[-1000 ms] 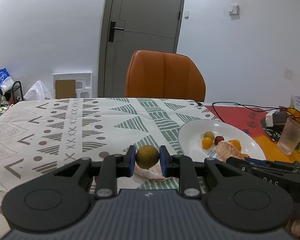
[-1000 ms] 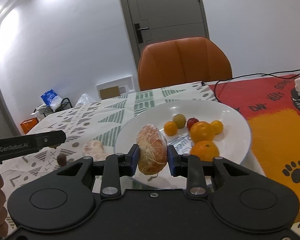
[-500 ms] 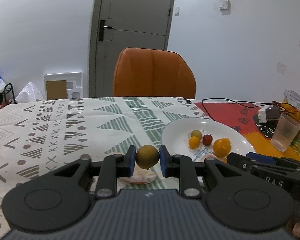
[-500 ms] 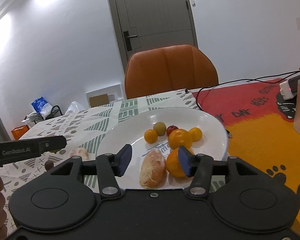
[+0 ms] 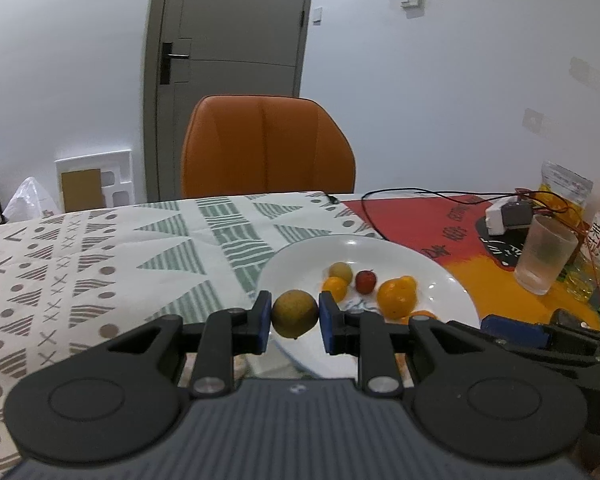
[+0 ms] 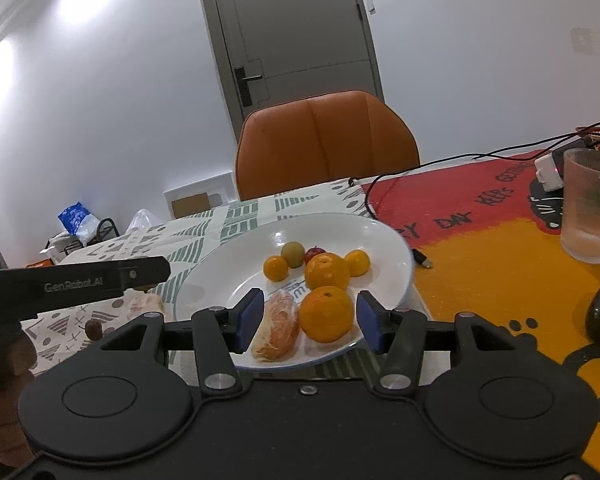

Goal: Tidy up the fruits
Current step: 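Open the right tool to drop the peeled fruit into the plate, then open the left tool to drop the lime into the plate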

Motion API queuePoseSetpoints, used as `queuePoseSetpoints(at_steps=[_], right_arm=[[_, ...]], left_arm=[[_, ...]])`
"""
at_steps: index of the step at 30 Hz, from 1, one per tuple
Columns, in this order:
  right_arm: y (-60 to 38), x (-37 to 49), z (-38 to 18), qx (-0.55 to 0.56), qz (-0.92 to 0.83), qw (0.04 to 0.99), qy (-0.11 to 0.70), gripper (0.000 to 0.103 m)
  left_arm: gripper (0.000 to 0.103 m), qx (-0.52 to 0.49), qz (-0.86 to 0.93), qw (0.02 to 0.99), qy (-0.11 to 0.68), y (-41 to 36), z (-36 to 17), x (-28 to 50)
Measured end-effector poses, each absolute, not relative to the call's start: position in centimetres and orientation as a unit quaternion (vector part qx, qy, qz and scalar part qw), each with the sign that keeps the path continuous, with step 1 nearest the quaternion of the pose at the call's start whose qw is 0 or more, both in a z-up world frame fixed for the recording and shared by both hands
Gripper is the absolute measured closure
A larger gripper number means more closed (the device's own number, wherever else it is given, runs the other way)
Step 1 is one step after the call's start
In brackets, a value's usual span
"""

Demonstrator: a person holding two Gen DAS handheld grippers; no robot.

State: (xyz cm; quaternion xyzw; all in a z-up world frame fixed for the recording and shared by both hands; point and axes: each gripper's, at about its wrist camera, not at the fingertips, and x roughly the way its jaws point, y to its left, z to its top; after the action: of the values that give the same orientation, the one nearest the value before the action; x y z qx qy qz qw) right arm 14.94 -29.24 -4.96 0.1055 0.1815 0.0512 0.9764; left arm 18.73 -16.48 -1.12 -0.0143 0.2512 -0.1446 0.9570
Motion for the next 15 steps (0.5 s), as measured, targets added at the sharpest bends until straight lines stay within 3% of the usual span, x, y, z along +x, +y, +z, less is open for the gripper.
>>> queuePoseSetpoints(at_steps=[7, 15], right_arm=[[-30.1, 14.7, -5.2, 0.112, 0.048, 0.975, 0.184, 0.051], [-30.1, 14.7, -5.4, 0.116, 0.051, 0.974, 0.186, 0.051]], left_arm=[[0.079, -0.011, -0.151, 0.957, 0.249, -17.8, -0.9, 19.1], [0.071, 0.001, -0.145, 0.958, 0.247, -17.7, -0.7, 18.7]])
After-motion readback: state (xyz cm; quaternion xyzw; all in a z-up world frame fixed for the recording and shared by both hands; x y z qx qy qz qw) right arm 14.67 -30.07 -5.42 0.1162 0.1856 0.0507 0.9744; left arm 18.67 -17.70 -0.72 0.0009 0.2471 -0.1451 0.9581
